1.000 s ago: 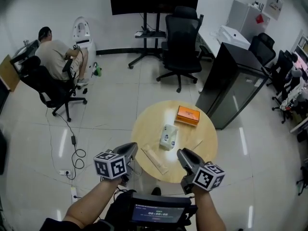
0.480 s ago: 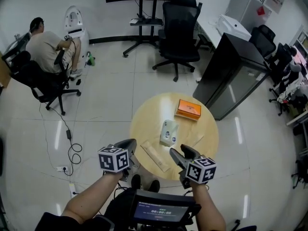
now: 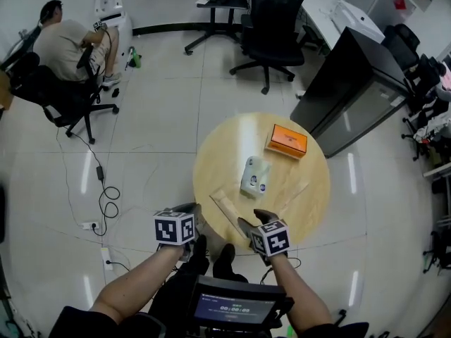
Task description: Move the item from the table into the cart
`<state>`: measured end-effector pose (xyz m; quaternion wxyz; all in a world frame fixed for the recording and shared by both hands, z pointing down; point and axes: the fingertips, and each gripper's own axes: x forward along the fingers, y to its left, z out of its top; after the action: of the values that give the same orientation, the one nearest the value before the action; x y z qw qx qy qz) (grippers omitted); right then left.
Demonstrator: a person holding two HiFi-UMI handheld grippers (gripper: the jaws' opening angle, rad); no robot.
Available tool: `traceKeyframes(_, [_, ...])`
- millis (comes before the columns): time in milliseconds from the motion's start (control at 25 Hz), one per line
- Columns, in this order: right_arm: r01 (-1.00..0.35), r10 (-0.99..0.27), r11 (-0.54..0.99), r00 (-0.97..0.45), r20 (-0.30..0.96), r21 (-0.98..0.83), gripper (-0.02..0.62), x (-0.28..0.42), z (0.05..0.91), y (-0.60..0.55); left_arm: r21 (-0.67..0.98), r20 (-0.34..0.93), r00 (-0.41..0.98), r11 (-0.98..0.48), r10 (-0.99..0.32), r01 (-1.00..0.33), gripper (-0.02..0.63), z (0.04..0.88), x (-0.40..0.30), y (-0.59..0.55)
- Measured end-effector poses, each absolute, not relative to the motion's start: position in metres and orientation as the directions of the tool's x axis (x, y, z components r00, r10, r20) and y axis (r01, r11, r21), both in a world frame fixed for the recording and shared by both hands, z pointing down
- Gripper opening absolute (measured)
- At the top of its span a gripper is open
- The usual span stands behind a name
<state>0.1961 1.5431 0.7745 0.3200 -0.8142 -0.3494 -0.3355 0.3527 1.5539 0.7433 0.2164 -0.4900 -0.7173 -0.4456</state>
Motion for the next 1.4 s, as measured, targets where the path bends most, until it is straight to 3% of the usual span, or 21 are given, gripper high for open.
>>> traceKeyframes(320, [0.711, 0.248, -0.688, 0.419, 0.873, -0.146, 0.249, 0.227, 0.852, 1.543, 0.331, 0.792, -0.345, 0.12, 0.503, 0.936, 0.058, 0.789, 0.373, 1.551])
traceKeyframes(840, [0.688, 0.219, -0.72, 0.351, 0.91, -0.091, 0.247, 0.237, 0.911, 1.548, 0.39, 0.807, -0.376, 0.068, 0.455, 0.918, 0.058, 0.836, 0.372, 1.54])
traceKeyframes(960, [0.683, 0.224, -0.725, 0.357, 0.907, -0.09, 0.199, 0.239, 0.911, 1.548, 0.413, 0.798, -0.398, 0.072, 0.452, 0.908, 0.058, 0.834, 0.369, 1.537])
traceKeyframes(1080, [0.684, 0.225, -0.723, 0.361, 0.905, -0.093, 0.191, 0.242, 0.91, 1.544, 0.421, 0.789, -0.412, 0.088, 0.456, 0.903, 0.058, 0.83, 0.367, 1.535])
traceKeyframes(1240, [0.688, 0.213, -0.717, 0.366, 0.906, -0.11, 0.067, 0.243, 0.91, 1.54, 0.425, 0.788, -0.415, 0.086, 0.455, 0.901, 0.058, 0.829, 0.366, 1.534])
traceKeyframes(1400, [0.72, 0.207, -0.677, 0.384, 0.9, -0.151, 0.043, 0.241, 0.906, 1.537, 0.427, 0.784, -0.416, 0.087, 0.46, 0.9, 0.058, 0.824, 0.369, 1.532])
